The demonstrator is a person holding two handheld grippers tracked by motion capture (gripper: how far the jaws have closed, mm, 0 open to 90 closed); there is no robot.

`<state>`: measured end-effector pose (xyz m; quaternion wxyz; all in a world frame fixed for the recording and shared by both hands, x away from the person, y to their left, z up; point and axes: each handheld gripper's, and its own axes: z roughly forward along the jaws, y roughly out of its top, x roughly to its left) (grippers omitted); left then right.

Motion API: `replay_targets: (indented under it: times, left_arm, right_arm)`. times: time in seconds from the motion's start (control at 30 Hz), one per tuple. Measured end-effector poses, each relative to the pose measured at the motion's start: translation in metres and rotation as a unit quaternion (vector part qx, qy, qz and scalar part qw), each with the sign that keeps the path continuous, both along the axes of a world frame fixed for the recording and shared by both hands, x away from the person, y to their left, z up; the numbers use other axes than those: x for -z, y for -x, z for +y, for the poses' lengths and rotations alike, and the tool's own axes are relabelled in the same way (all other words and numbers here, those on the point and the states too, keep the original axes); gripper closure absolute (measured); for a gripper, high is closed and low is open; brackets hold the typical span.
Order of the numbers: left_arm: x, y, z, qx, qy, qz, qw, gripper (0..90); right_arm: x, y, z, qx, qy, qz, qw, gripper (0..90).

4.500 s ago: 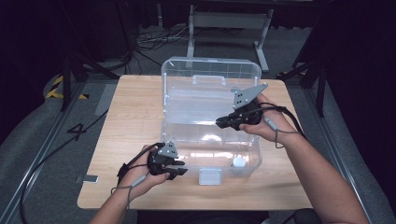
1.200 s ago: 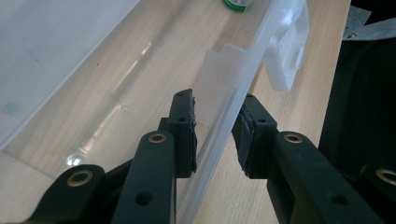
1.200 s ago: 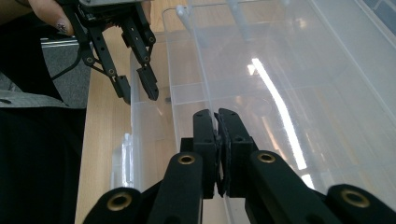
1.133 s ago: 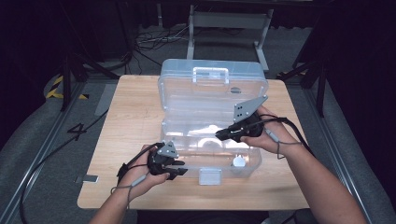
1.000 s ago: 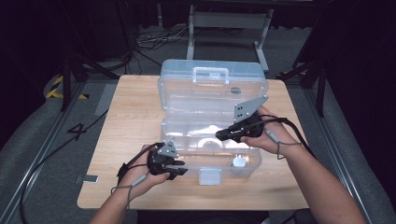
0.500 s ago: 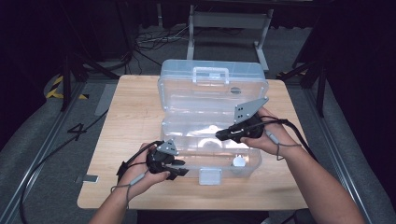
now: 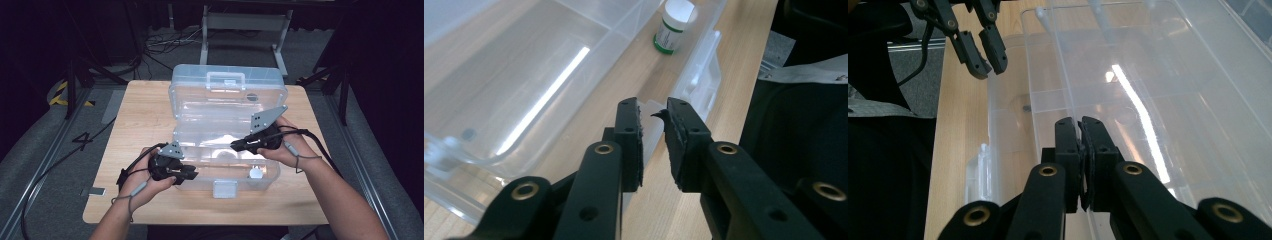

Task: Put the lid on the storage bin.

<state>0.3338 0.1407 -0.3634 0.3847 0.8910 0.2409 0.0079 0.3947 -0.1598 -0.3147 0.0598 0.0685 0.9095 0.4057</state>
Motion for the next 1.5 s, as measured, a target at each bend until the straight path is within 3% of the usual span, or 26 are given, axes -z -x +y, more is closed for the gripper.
replay_targets:
  times: [0.27,0.87,1.0,1.2,1.5]
  left_arm:
    - [-0.012,-0.002,0.006,-0.003,0.016,-0.004,0.9999,83.5]
    - [-0.04,-0.006,0.033,-0.043,0.055,-0.033,0.997,89.7]
    - [-0.042,-0.009,0.037,-0.062,0.061,-0.033,0.9957,89.9]
    - [-0.045,-0.013,0.04,-0.086,0.083,-0.048,0.9917,89.9]
    - [-0.053,-0.016,0.043,-0.103,0.083,-0.065,0.9891,89.9]
  right_arm:
    - [0.001,0.001,0.0,0.001,-0.001,0.002,1.0,87.2]
    - [0.003,0.005,-0.001,0.005,-0.003,-0.005,1.0,87.0]
    - [0.004,0.006,-0.001,0.006,-0.005,-0.005,1.0,86.9]
    - [0.004,0.008,-0.002,0.006,-0.003,-0.014,0.9999,86.8]
    - [0.005,0.01,-0.002,0.009,-0.002,-0.015,0.9998,86.8]
